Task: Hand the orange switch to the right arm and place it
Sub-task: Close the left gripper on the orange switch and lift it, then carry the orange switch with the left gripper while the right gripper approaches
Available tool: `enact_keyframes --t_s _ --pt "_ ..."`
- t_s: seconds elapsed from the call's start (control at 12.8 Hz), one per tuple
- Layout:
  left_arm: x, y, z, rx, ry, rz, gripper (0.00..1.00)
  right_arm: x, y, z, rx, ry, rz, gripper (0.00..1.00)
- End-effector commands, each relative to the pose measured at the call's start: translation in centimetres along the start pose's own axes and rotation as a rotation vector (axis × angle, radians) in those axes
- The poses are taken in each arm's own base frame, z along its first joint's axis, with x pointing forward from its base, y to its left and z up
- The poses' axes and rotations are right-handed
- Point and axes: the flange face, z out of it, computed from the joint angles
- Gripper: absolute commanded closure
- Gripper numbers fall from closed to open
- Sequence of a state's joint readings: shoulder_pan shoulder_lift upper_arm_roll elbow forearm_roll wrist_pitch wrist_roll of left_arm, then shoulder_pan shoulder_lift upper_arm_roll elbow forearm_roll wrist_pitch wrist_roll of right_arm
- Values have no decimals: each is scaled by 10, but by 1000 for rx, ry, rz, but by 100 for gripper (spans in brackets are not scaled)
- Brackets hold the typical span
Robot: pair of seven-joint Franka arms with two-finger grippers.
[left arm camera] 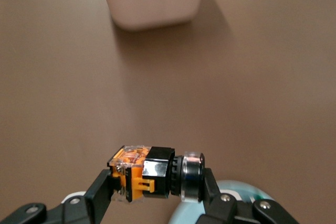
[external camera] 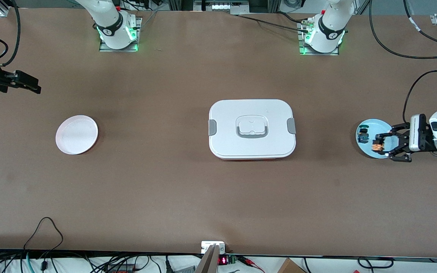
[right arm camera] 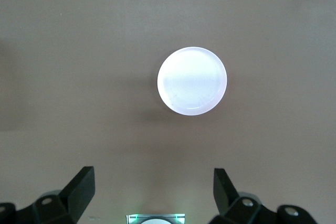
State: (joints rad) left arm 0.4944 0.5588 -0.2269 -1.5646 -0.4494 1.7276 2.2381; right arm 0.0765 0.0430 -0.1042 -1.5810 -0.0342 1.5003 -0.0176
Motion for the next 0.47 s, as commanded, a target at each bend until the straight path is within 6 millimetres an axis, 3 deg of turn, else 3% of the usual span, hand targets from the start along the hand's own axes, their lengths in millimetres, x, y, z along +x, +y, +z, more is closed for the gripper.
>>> enact_keyframes --t_s 0.0,0.23,0.39 --pt "54 -19 14 -42 263 -10 100 -3 -2 -7 14 3 -3 0" --pt "142 -49 49 -74 587 -41 100 -2 -10 -8 11 11 -17 0" --pt "205 -67 69 -95 733 -35 100 -1 -19 -20 2 37 -34 0"
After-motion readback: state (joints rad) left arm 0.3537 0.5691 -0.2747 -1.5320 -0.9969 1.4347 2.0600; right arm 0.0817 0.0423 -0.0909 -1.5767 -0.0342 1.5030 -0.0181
